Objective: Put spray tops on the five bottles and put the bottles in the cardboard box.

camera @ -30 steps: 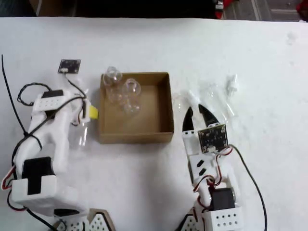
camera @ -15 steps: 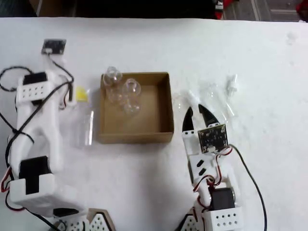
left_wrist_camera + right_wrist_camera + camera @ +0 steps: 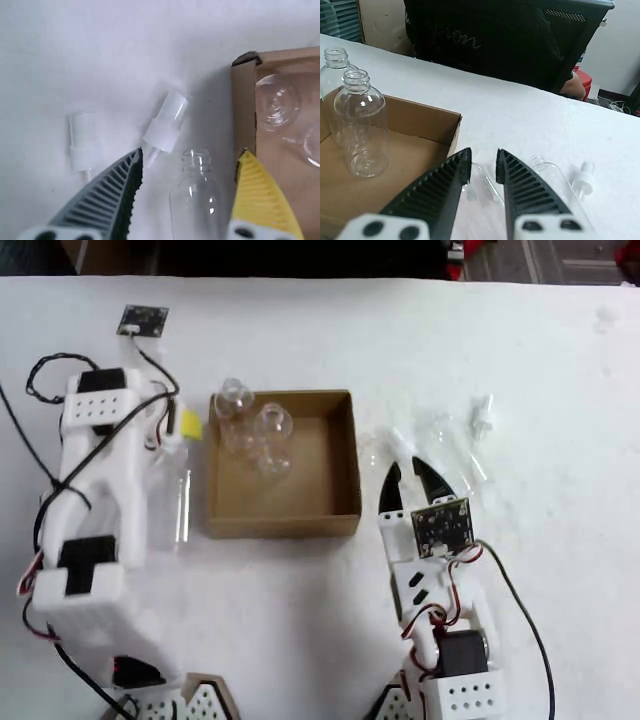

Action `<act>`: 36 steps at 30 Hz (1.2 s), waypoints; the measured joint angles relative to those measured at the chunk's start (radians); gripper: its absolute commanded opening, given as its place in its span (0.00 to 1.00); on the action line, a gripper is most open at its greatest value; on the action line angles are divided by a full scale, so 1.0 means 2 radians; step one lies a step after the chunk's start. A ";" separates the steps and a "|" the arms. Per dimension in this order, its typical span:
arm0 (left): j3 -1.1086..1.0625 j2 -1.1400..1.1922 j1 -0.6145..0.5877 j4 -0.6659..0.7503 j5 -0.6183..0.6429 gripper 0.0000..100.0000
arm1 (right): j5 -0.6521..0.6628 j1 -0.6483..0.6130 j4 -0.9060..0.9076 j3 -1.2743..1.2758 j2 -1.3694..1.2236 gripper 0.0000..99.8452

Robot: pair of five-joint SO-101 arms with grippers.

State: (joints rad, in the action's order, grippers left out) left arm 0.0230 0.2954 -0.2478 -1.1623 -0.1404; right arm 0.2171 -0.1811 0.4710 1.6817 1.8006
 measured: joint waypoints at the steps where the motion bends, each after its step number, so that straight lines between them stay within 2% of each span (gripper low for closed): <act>1: 0.011 0.017 0.000 -0.002 0.000 0.23 | 0.000 0.000 0.000 0.000 0.000 0.07; 10: 0.082 0.097 -0.002 -0.064 0.000 0.23 | 0.000 0.000 0.000 0.000 0.000 0.07; 36: 0.072 0.101 0.012 -0.067 0.004 0.23 | 0.000 0.000 0.000 0.000 0.000 0.07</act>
State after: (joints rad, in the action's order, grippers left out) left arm 0.1672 0.4979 -0.2248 -1.2958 -0.1327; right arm 0.2171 -0.1811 0.4710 1.6817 1.8006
